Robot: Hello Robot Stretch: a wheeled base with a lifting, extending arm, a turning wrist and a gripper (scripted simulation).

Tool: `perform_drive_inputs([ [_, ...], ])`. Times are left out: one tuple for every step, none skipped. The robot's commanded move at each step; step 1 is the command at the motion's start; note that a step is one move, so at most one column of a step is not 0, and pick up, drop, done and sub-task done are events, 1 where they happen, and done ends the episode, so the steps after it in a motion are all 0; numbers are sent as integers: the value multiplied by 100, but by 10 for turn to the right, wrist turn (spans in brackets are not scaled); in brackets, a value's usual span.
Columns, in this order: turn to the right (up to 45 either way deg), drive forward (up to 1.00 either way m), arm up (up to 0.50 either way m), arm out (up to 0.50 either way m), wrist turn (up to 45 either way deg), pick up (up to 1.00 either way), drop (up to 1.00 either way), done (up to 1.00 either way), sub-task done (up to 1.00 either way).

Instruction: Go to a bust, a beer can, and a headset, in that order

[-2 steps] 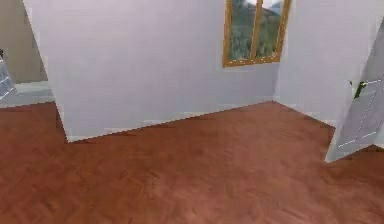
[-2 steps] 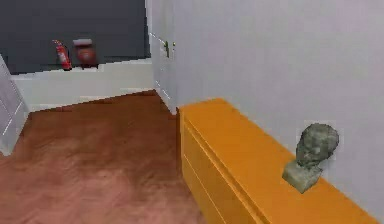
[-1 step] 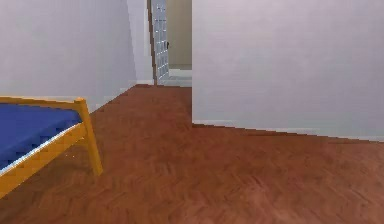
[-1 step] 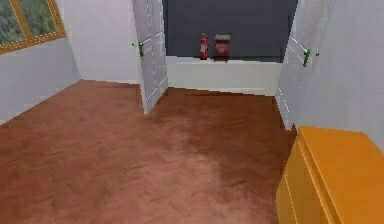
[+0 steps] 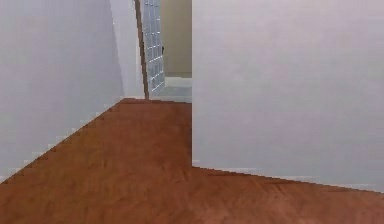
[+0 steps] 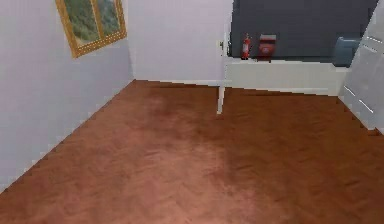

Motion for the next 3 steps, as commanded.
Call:
perform_drive_inputs([
  [-30,0,0,0,0,0,0,0,0],
  [0,85,0,0,0,0,0,0,0],
  [-450,0,0,0,0,0,0,0,0],
])
